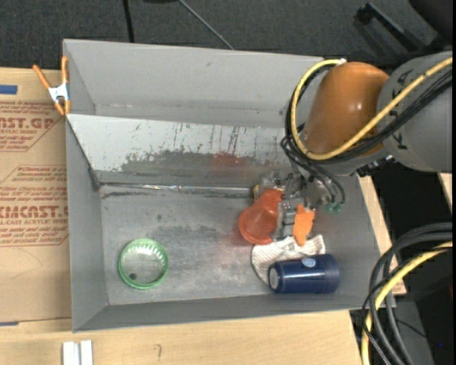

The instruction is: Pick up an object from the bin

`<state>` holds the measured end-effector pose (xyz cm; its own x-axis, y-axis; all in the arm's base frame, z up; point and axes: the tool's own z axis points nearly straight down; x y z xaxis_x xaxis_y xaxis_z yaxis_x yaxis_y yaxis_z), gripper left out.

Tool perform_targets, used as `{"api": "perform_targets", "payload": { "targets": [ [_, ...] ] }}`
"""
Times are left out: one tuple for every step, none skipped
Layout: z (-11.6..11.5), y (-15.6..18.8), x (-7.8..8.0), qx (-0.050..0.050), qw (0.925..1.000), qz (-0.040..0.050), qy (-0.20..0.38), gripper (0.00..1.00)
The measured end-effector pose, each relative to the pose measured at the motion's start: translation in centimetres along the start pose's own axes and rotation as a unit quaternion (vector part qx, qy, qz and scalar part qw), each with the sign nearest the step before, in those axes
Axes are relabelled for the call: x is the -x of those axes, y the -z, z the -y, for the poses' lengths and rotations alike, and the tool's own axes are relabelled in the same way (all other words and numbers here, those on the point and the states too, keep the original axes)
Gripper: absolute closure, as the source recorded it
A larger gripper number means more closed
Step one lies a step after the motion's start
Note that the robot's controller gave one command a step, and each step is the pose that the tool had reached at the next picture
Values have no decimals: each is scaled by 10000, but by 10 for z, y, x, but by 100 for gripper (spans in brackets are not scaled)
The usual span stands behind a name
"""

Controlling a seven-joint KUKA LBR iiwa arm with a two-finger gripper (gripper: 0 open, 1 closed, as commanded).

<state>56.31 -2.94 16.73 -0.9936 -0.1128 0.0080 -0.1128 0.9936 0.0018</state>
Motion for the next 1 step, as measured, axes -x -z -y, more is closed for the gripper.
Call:
{"api": "perform_targets", "payload": {
  "targets": [
    [7, 33, 16, -17, 9998, 67, 175, 100]
  ]
}}
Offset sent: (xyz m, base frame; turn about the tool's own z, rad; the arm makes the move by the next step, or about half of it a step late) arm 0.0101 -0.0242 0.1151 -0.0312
